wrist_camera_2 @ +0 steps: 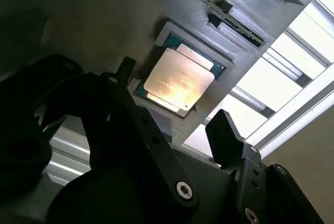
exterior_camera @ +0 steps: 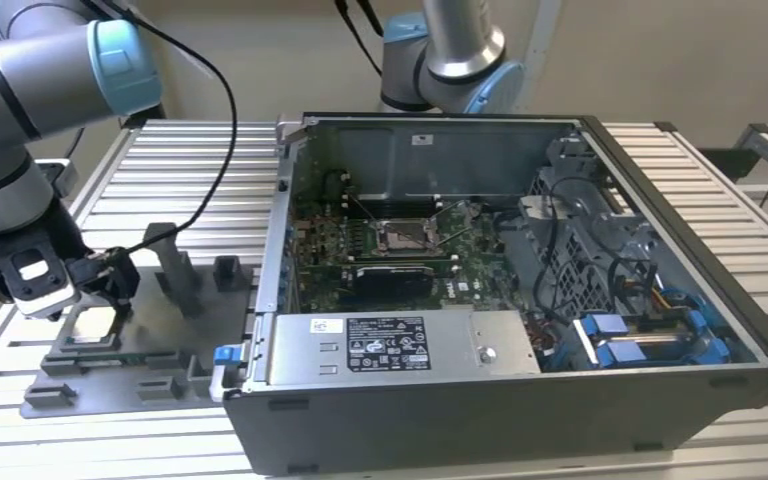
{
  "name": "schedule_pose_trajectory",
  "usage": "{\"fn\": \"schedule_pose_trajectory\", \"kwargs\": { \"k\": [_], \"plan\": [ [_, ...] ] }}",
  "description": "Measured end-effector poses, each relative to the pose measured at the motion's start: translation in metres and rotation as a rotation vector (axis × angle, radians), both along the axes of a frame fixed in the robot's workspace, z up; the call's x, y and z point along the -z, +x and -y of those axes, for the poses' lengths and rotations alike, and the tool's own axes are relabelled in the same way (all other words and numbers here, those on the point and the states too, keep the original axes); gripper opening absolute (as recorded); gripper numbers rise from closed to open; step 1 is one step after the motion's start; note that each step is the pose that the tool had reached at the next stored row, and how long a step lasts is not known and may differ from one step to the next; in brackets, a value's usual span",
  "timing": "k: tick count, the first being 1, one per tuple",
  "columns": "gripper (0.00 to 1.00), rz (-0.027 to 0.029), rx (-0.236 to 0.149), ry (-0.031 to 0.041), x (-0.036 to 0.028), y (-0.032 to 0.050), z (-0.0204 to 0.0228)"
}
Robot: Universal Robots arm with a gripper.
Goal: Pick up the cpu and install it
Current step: 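Pick up the cpu and move it towards the insertion slot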
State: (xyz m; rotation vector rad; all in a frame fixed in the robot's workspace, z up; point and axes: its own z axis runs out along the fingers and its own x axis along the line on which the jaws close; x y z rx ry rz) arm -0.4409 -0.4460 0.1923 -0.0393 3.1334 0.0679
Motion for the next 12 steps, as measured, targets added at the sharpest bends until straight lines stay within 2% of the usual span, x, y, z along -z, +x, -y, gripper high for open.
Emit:
{"fn": "schedule_pose_trajectory", "kwargs": {
  "k": [12],
  "plan": [
    [1.00,0.0000,-0.002,0.0000,0.0084,0.0000,0.0013]
  ]
}}
